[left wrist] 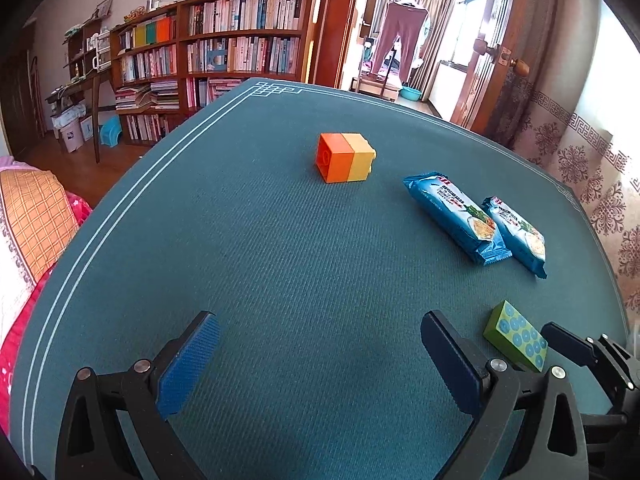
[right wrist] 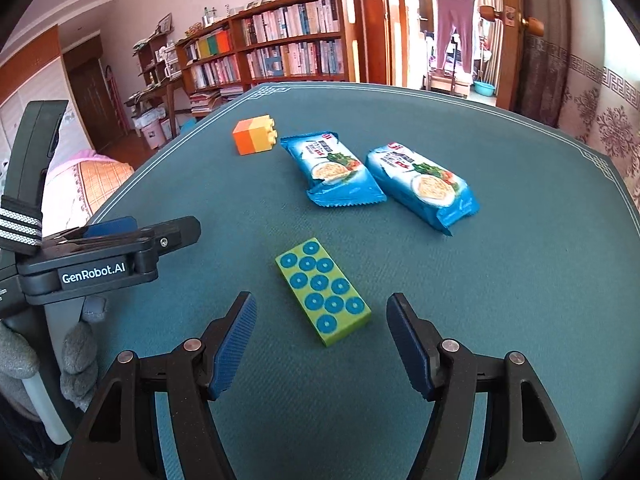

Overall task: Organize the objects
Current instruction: 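Withdraw both grippers from the bowl toward the green sponge and packets, then grasp the green dotted sponge with the right gripper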

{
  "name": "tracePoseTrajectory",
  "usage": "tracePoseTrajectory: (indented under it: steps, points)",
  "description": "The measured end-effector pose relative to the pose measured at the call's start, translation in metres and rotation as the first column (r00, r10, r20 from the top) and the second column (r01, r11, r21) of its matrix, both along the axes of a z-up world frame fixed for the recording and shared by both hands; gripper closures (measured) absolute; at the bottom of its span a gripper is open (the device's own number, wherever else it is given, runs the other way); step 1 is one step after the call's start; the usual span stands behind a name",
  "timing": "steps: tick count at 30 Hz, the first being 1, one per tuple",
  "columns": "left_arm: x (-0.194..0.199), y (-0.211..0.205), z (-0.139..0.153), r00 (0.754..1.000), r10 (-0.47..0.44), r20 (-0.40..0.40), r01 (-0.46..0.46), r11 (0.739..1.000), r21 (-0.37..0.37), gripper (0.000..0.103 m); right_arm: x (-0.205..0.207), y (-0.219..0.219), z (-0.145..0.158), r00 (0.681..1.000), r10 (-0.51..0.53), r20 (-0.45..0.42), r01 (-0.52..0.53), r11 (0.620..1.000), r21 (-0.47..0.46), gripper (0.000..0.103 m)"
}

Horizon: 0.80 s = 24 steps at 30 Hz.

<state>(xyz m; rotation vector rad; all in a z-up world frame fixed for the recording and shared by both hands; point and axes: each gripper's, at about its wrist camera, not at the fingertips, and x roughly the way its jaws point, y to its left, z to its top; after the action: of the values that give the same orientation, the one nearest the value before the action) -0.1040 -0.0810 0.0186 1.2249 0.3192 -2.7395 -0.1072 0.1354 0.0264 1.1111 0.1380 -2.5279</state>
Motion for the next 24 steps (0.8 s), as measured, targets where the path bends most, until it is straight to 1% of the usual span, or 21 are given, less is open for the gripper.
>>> tracePoseTrajectory:
  steps: [2, 3, 6, 7, 8, 9, 11, 13, 18, 24]
  points:
    - [0.0, -0.001, 0.0, 1.0, 0.004, -0.001, -0.004, 1.0, 0.007, 0.0, -0.004, -0.007, -0.003, 1.0, 0.008, -0.01, -0.007, 0.999, 0.043, 0.036]
    - [0.0, -0.001, 0.0, 1.0, 0.005, -0.001, -0.005, 1.0, 0.008, 0.0, -0.006, -0.009, -0.004, 1.0, 0.016, 0.005, -0.017, 0.999, 0.046, 0.038]
    - [0.0, -0.002, 0.0, 1.0, 0.004, -0.001, -0.004, 1.0, 0.004, 0.0, -0.009, -0.01, -0.004, 1.0, 0.019, -0.001, -0.019, 0.998, 0.054, 0.042]
    - [0.001, -0.001, 0.0, 1.0, 0.003, -0.001, -0.003, 1.0, 0.001, 0.0, -0.01, -0.01, -0.004, 1.0, 0.018, -0.003, -0.017, 0.998, 0.057, 0.045]
    - [0.001, -0.001, 0.0, 1.0, 0.002, -0.001, -0.002, 1.0, -0.002, 0.0, -0.01, -0.01, -0.004, 1.0, 0.011, -0.008, -0.011, 0.998, 0.066, 0.052]
    - [0.001, -0.001, 0.0, 1.0, 0.001, -0.002, -0.001, 1.0, -0.005, 0.0, -0.01, -0.009, -0.004, 1.0, 0.007, -0.013, -0.006, 0.997, 0.076, 0.055]
    - [0.002, 0.0, 0.0, 1.0, 0.002, -0.006, -0.002, 1.0, -0.011, 0.0, -0.007, -0.007, -0.004, 1.0, 0.004, -0.022, -0.002, 0.996, 0.091, 0.066]
    - [0.002, 0.001, 0.001, 1.0, 0.002, -0.011, -0.002, 1.0, -0.017, 0.0, -0.006, 0.0, -0.004, 1.0, -0.008, -0.024, 0.011, 0.996, 0.091, 0.073]
    - [0.001, 0.003, 0.0, 1.0, 0.006, -0.009, -0.007, 0.999, -0.037, 0.0, 0.003, 0.026, -0.004, 0.998, -0.057, -0.015, 0.058, 0.996, 0.068, 0.073]
    - [-0.006, 0.014, 0.0, 1.0, 0.004, 0.017, -0.003, 0.995, -0.098, 0.0, 0.022, 0.056, -0.004, 0.994, -0.107, -0.007, 0.107, 0.994, 0.027, 0.073]
